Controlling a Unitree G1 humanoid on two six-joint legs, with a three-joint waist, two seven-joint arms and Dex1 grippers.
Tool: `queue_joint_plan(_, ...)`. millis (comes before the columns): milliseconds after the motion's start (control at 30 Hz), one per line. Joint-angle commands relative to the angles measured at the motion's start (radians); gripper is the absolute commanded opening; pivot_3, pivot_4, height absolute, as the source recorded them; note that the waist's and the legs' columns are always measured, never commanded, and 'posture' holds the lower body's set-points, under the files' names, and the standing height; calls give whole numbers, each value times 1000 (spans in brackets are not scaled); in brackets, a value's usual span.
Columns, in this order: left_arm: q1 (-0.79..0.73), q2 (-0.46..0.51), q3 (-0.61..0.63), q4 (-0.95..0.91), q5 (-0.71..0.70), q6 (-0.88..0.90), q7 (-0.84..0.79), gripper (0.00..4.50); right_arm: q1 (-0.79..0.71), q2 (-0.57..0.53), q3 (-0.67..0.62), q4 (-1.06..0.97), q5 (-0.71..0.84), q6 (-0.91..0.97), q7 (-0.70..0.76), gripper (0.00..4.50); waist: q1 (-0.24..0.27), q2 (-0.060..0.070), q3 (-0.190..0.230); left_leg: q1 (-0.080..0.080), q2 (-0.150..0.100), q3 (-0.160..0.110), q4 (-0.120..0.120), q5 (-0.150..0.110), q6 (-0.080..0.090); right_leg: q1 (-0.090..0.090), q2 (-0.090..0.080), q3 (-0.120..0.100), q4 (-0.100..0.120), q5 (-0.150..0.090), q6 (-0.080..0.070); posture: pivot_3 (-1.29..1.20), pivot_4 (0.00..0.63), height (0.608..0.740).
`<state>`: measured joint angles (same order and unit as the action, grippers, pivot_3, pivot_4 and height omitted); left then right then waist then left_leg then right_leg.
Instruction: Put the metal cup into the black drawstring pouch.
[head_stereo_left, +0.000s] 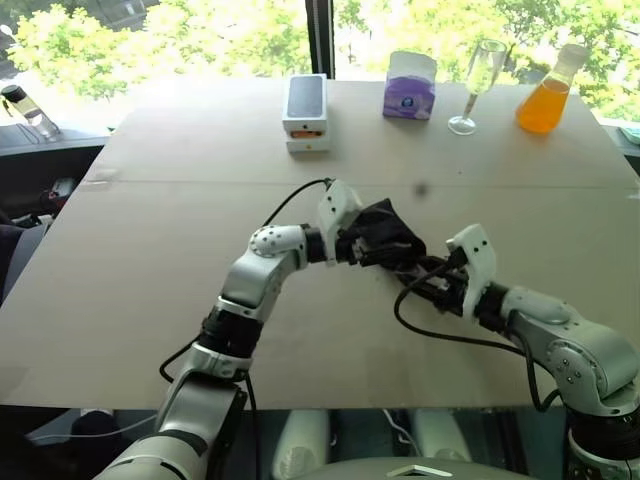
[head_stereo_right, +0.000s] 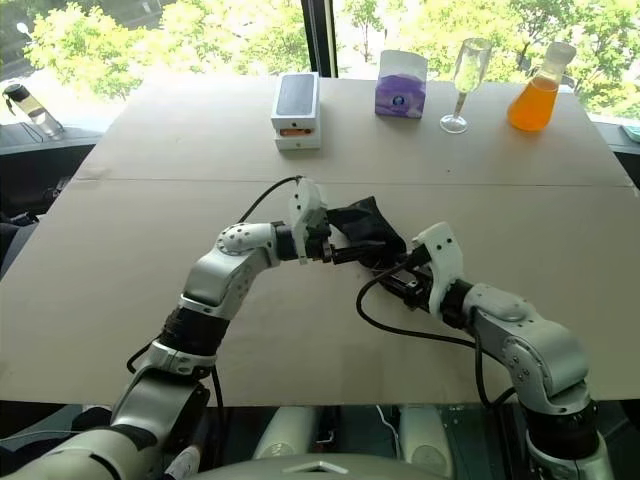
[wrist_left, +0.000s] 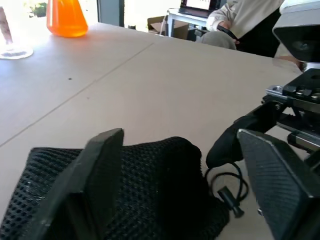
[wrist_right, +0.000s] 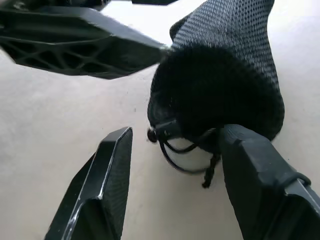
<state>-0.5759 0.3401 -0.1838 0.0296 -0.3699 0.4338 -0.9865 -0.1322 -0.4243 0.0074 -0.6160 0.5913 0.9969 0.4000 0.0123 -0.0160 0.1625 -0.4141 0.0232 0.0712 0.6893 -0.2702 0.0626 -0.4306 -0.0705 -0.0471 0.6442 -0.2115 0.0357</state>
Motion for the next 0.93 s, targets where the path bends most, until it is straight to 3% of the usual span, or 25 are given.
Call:
queue_joint_plan(33,30,61,108,-111,-115,91,-18,3953,60,-58,-4,-78,-24,-50,24,2751,-1,0,0,0,0,0,0,0,0,0,0,0,0,0,0,0,150,737)
queue_joint_plan(200,126,142,194,-135,-92,82,53,3953,211,-157,-66,-140,-87,-174,61,2751,0,0,0,1,0,0,0,0,0,0,0,0,0,0,0,0,150,737)
queue_joint_plan(300,262,222,267,-187,-140,86,3,3953,341,-198,-176,-164,-106,-291,120,2751,-1,0,0,1,0,0,0,0,0,0,0,0,0,0,0,0,150,737)
queue_joint_plan(333,313,243,294,-207,-154,90,0,4487,386,-207,-211,-174,-102,-328,151,3296,-1,0,0,0,0,1,0,0,0,0,0,1,-1,0,0,0,150,737)
queue_joint_plan(433,454,276,356,-281,-144,64,42,4500,459,-205,-303,-156,-140,-459,179,4477,0,0,0,1,1,1,-1,0,-1,0,0,1,-1,0,0,0,150,737)
queue_joint_plan(733,759,257,493,-489,-187,55,147,4500,560,-247,-501,-50,-129,-595,310,4477,3,-1,-1,5,1,1,-1,-2,3,4,-2,2,-1,-3,-4,0,150,737)
queue_joint_plan(933,804,233,508,-543,-209,52,201,4500,530,-279,-514,10,-131,-609,339,4477,3,-1,-1,11,2,2,-2,-2,3,8,-1,4,-1,-4,-4,0,150,737)
